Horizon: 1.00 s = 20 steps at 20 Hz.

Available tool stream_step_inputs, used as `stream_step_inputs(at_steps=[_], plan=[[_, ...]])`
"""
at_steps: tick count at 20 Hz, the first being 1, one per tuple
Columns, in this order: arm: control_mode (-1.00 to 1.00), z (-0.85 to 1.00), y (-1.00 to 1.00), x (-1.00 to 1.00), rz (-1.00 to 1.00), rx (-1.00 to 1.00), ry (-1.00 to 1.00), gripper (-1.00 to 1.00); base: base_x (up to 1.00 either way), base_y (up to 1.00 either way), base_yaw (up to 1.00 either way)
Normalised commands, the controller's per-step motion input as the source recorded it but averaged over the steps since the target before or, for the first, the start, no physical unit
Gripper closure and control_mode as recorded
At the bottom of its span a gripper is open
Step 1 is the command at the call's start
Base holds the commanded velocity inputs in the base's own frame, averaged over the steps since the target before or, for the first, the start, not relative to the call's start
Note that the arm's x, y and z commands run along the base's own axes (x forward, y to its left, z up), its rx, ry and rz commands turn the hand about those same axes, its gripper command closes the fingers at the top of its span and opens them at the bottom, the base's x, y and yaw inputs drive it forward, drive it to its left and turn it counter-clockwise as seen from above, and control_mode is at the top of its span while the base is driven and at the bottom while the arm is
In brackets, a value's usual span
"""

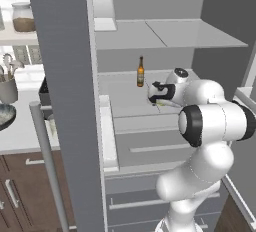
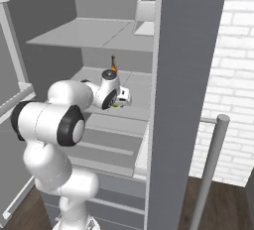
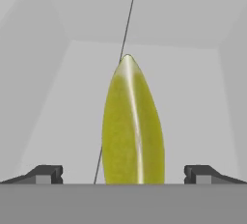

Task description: Grab a lemon wedge from the fridge and one ice cube from the ice bowl, and put them in the glass of lemonade.

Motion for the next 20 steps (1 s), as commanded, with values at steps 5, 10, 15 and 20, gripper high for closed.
stream_step_inputs(at_steps=[5, 10, 15, 20], plan=[[-1.00, -0.11, -0.02, 0.29, 0.00, 0.00, 0.00, -1.00, 0.00, 0.00, 0.00], [-1.00, -0.26, 0.00, 0.07, 0.00, 0.00, 0.00, -1.00, 0.00, 0.00, 0.00], [-1.00, -0.38, 0.00, 0.00, 0.00, -0.03, 0.00, 1.00, 0.00, 0.00, 0.00], [-1.00, -0.30, 0.00, 0.00, 0.00, -0.02, -0.01, 1.00, 0.00, 0.00, 0.00]])
